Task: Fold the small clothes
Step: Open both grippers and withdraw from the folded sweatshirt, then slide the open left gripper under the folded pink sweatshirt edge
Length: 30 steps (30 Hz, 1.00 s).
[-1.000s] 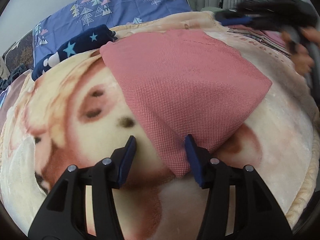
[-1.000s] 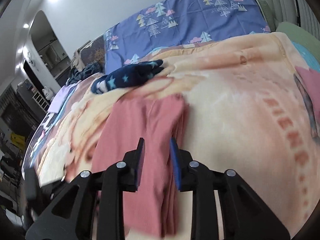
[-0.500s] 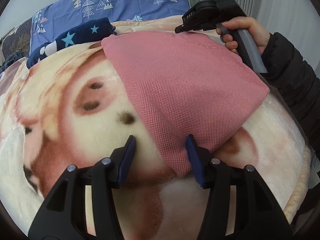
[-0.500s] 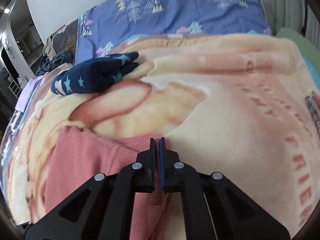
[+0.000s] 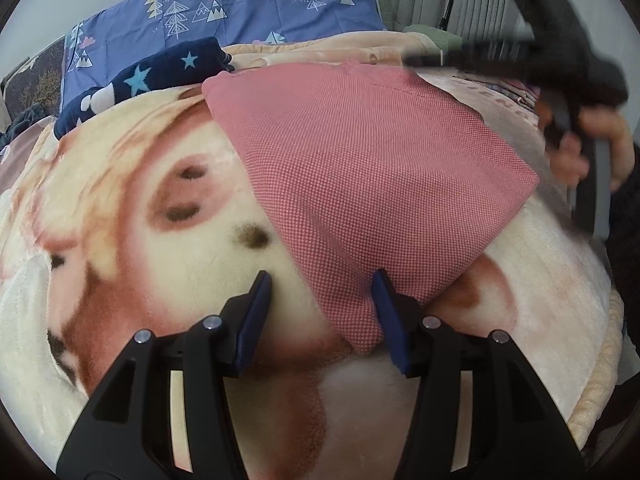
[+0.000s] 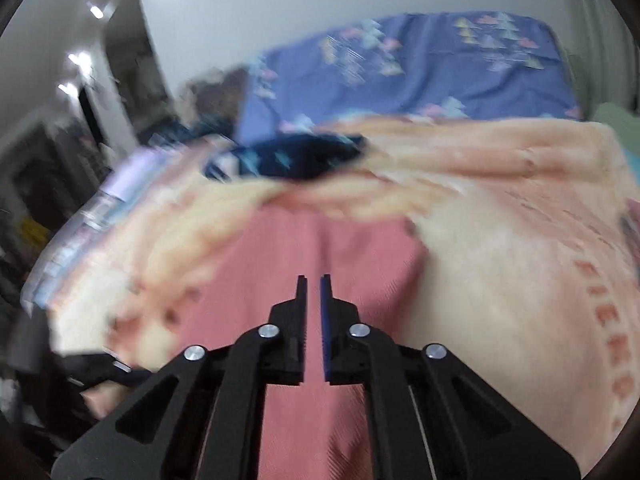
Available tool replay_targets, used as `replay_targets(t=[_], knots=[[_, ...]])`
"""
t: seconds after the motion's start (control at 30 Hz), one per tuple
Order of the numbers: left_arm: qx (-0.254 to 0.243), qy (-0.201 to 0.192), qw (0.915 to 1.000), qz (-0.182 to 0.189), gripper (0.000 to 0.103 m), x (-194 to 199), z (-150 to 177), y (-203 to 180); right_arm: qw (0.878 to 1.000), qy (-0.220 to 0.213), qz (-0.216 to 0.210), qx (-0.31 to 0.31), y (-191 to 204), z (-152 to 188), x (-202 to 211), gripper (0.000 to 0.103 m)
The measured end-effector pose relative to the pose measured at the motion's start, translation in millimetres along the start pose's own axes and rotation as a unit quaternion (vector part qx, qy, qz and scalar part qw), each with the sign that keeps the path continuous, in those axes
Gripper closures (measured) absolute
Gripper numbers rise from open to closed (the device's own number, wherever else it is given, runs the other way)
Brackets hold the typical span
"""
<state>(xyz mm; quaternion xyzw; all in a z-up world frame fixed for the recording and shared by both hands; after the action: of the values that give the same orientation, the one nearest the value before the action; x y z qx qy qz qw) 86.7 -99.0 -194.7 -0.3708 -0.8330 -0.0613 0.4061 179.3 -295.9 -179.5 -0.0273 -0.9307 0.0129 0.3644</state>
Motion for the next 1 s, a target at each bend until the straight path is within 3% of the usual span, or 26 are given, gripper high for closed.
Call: replay_targets(t=[0.07, 0.1, 0.17, 0.23, 0.33, 0.43, 0.47, 0.53, 0.57, 0.63, 0.7, 1.0], knots=[[0.002, 0.0, 1.0, 0.003, 0.049, 0.0, 0.1, 0.1, 0.996, 0.048, 0.075, -0.029, -36.1, 25.0, -34.9, 0.101], [0.002, 0.001, 1.0, 0.003, 0.048, 0.0, 0.4, 0.5, 0.995, 0.062, 0.045, -0.069, -40.6, 27.0, -35.5, 0.101], [0.0, -0.001, 1.0, -0.003, 0.048, 1.6, 0.6, 0.5, 0.994, 0.036, 0.028, -0.096, -43.7, 16.3, -12.5, 0.1], [-0.002, -0.004, 0.9999, -0.009, 0.047, 3.2, 0.6, -0.8, 0.997, -0.011, 0.022, -0.073, -33.6, 7.2, 21.7, 0.099], [-0.01, -0.003, 0.9997, -0.021, 0.047, 3.8, 0.0, -2.1, 0.997, -0.031, -0.038, -0.054, -5.3, 13.7, 60.8, 0.099], [-0.018, -0.004, 0.9993, -0.034, 0.046, 4.6, -0.3, -3.6, 0.997, -0.056, -0.055, -0.005, 21.3, 26.2, 87.2, 0.096], [-0.02, -0.004, 0.9992, -0.035, 0.045, 5.4, -0.2, -3.6, 0.998, -0.048, -0.044, 0.0, 24.6, 31.2, 85.5, 0.089], [-0.017, -0.005, 0.9992, -0.036, 0.044, 6.3, 0.3, -3.5, 1.0, 0.012, 0.012, -0.001, 13.3, 58.0, 58.6, 0.087], [-0.015, -0.006, 0.9993, -0.034, 0.043, 6.8, 0.3, -3.0, 0.999, 0.037, 0.019, -0.013, 7.0, 69.0, 44.3, 0.088], [-0.012, -0.005, 0.9994, -0.031, 0.043, 7.5, 1.2, -2.7, 0.998, 0.036, -0.003, -0.055, -0.5, 74.5, 46.5, 0.088], [-0.01, -0.006, 0.9995, -0.03, 0.043, 8.7, 2.2, -2.2, 0.997, 0.034, 0.009, -0.062, -6.8, 73.1, 55.4, 0.074], [-0.002, -0.004, 0.9998, -0.018, 0.043, 18.3, -1.0, -3.3, 0.987, 0.057, -0.062, -0.134, -19.9, 79.7, 63.2, 0.065]])
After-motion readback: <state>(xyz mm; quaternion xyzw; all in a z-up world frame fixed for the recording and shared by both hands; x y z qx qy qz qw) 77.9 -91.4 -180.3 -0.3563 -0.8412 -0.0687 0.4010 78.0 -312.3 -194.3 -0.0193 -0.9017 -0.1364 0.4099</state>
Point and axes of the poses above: each gripper's, at about its wrist camera, not at the fingertips, and x roughly against the way its jaws point, y to its left, z to its underside, the point moved 10 cm from there along -x, roughly the way its jaws point, and after that the axes turned 11 degrees about z, right-handed, at the moved point
